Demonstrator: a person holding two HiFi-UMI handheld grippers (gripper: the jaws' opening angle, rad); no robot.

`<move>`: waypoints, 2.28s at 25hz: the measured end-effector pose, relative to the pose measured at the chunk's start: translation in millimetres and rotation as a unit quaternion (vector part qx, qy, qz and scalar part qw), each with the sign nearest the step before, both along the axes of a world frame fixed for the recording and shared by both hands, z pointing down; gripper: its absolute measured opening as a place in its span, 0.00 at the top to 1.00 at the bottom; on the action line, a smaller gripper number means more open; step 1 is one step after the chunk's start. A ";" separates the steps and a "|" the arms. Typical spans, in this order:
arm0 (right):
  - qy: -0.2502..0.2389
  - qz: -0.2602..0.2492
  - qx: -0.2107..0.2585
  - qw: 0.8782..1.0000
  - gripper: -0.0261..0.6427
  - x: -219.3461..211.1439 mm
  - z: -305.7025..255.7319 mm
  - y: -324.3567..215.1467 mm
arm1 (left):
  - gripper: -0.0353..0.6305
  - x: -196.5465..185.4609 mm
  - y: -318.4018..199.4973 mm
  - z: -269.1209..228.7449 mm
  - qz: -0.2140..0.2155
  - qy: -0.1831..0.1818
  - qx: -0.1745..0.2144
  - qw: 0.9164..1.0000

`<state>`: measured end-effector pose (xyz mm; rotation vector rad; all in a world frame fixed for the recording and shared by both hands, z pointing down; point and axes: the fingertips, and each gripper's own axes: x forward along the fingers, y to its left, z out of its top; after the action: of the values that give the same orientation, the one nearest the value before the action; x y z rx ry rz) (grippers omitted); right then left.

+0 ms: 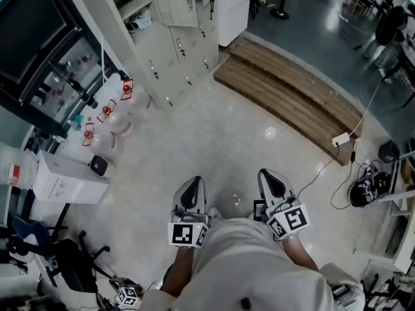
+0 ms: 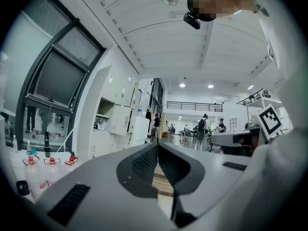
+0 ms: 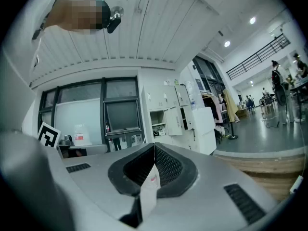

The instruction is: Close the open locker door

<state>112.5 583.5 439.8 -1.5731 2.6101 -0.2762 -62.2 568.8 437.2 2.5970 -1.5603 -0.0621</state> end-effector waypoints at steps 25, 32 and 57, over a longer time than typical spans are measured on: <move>0.003 -0.059 0.009 0.998 0.92 140.8 2.8 84.0 | 0.93 155.1 108.1 -2.1 -0.031 -0.001 -0.010 0.999; 0.004 -0.061 -0.012 0.998 0.92 129.1 19.8 53.8 | 0.93 138.9 81.0 9.4 -0.042 -0.001 -0.026 0.999; 0.017 -0.042 -0.007 0.999 0.92 31.8 12.3 -146.3 | 0.93 49.3 -133.2 0.8 -0.017 0.021 0.010 1.000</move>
<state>144.3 437.2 452.1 -1.4880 2.7097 -0.2765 -12.9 435.7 437.9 2.5658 -1.5978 -0.1347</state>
